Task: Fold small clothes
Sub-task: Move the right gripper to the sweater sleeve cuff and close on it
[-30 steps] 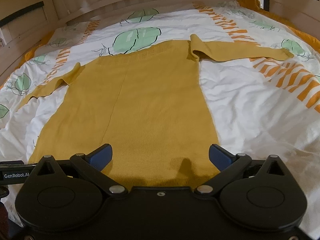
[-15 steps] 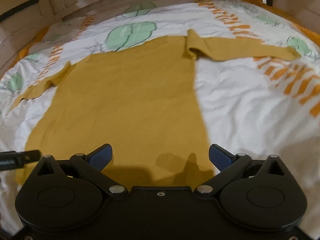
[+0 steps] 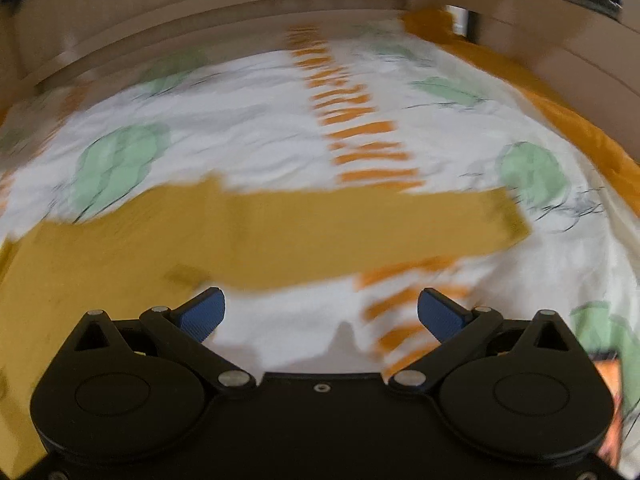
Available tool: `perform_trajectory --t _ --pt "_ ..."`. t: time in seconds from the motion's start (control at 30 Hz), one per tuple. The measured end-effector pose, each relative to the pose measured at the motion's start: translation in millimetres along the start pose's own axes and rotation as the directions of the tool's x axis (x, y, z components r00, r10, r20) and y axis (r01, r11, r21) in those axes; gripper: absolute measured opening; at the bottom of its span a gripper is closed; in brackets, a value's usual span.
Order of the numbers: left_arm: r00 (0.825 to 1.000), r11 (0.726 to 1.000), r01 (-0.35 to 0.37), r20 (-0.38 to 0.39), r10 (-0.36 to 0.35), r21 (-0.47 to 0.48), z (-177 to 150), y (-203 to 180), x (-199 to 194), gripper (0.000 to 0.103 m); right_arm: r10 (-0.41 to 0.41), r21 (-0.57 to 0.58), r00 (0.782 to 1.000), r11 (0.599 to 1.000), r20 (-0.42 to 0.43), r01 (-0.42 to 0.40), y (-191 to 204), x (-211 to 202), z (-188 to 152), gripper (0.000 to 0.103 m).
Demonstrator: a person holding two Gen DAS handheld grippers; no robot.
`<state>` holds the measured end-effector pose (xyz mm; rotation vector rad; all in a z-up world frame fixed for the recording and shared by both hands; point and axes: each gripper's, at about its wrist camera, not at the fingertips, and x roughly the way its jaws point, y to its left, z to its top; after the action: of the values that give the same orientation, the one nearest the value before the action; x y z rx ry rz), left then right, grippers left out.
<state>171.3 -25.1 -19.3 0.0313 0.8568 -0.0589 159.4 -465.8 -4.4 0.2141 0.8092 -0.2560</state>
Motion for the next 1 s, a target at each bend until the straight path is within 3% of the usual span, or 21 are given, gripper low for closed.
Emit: perform_trajectory --t 0.17,0.4,0.57,0.73,0.97,1.0 --pt "1.0 1.0 -0.007 0.0 0.007 0.014 13.4 -5.9 22.0 0.09 -0.09 0.061 0.996 0.994 -0.017 0.091 -59.4 45.6 37.8 0.102" --pt "0.999 0.998 -0.026 -0.028 0.027 0.052 17.7 -14.4 48.8 0.09 -0.062 0.216 0.998 0.974 -0.024 0.066 -123.5 84.5 56.1 0.102" --pt "0.998 0.997 -0.021 -0.066 0.025 0.072 14.3 -19.1 65.1 0.09 -0.05 0.236 0.994 0.969 -0.093 0.071 -140.2 105.7 54.1 0.102" --pt "0.993 0.998 -0.006 -0.117 0.012 0.056 7.8 -16.5 80.6 0.09 -0.016 0.221 0.994 0.974 -0.106 0.039 -145.2 117.3 51.6 0.102" --pt "0.994 0.998 0.0 -0.112 0.007 0.059 4.0 -15.3 85.3 0.091 -0.035 0.206 0.994 0.977 -0.105 0.056 -149.4 125.4 57.7 0.102" --pt "0.994 0.998 0.0 -0.111 0.007 0.061 4.0 -15.4 85.8 0.091 -0.034 0.212 0.993 0.975 -0.112 0.057 -150.3 127.1 57.3 0.098"
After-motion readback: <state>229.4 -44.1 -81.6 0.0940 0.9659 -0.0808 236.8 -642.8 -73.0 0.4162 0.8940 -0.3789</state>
